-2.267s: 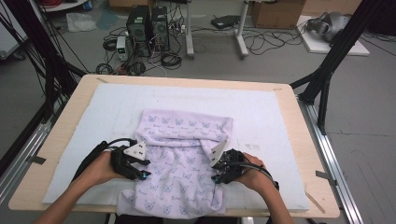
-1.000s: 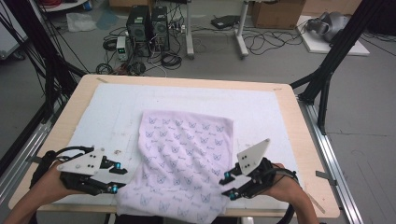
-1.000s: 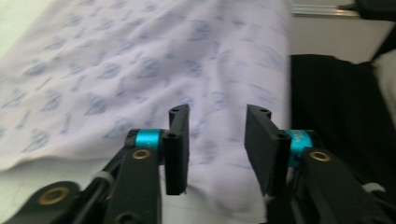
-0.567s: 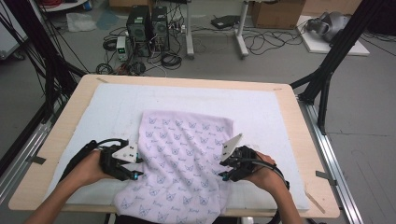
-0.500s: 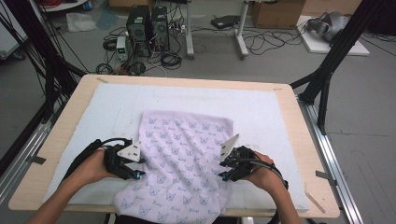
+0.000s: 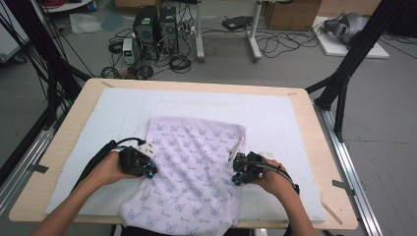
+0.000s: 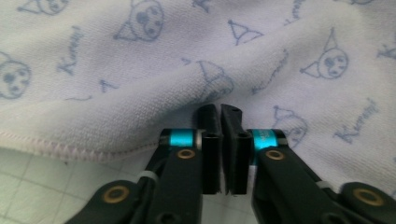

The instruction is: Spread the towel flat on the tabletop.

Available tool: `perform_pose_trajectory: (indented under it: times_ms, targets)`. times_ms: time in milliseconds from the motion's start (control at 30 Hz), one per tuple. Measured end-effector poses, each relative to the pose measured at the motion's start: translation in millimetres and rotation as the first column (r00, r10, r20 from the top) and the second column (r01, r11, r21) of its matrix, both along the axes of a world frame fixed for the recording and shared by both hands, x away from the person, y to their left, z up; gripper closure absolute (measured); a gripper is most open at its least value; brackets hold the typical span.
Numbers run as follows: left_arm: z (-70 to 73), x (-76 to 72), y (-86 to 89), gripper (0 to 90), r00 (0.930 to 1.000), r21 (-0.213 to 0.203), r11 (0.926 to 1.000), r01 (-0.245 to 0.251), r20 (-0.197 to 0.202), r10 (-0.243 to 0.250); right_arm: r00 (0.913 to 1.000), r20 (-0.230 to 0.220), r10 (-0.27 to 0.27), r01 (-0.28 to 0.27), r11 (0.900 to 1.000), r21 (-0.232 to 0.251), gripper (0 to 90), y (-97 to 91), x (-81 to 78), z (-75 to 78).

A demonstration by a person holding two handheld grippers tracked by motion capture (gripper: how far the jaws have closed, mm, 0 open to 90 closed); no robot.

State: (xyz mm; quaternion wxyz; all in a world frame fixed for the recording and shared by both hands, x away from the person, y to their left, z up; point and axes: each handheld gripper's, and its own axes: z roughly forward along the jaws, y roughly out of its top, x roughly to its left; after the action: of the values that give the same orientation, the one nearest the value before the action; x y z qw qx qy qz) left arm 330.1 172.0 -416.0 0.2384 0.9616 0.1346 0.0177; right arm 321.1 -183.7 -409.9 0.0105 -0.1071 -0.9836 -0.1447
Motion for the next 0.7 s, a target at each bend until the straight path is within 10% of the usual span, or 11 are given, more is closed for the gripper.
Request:
perform_pose_trajectory:
  times_ms: [100, 333, 533, 700]
  targets:
    - [2.2, -3.6, 0.5, 88.3, 0.9999, 0.007, 0.9999, 0.011, 0.012, -0.011, 0.9998, 0.015, -0.014, 0.013, 0.9998, 0.013, 88.7, -3.0, -0.5, 3.2]
    - [33.0, -18.4, 24.1, 88.5, 0.9962, -0.088, 0.996, -0.01, 0.085, 0.018, 0.9961, 0.066, -0.059, 0.042, 0.9719, 0.232, 88.7, -26.7, -8.9, 34.3]
    - [62.8, -49.6, 50.7, 88.5, 0.9929, -0.149, 0.9883, 0.032, 0.118, -0.014, 0.9965, 0.078, -0.032, 0.0, 0.9242, 0.382, 88.7, -42.3, -24.0, 59.8]
    - [70.6, -88.9, 64.8, 88.3, 0.9846, -0.193, 0.9656, 0.174, 0.051, -0.167, 0.9861, 0.003, 0.166, -0.148, 0.8748, 0.461, 88.7, -44.6, -46.9, 63.8]
